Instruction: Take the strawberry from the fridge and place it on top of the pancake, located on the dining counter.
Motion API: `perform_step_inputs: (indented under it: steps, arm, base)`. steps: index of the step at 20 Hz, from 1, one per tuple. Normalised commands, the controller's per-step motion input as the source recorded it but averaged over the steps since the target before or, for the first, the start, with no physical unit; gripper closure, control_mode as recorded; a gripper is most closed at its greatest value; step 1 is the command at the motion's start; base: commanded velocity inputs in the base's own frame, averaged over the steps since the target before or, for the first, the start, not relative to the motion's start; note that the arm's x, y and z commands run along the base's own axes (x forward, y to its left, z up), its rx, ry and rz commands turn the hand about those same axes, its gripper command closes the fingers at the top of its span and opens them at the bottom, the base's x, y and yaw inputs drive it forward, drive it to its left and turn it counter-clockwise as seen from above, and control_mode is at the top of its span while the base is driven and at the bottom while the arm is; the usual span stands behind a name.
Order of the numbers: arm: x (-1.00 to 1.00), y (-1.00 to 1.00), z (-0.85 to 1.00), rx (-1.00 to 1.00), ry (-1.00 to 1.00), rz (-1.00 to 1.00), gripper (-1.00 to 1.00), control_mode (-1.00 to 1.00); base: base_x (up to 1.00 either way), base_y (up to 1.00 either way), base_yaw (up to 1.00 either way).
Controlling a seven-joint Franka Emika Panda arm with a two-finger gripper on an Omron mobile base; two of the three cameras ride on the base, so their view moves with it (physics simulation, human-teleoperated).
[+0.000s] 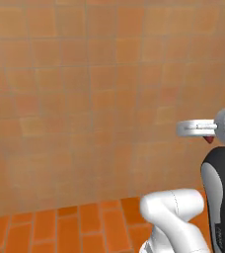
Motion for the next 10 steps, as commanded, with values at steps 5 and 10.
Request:
perform_step_inputs:
  steps: [5, 10]
  arm:
    - [0.0, 0.0, 0.0, 0.0, 0.0, 0.0, 1.0, 1.0]
    - [0.0, 0.0, 0.0, 0.0, 0.0, 0.0, 1.0, 1.0]
  base:
    - [0.99, -0.93, -0.31]
    - [0.64, -0.55, -0.63]
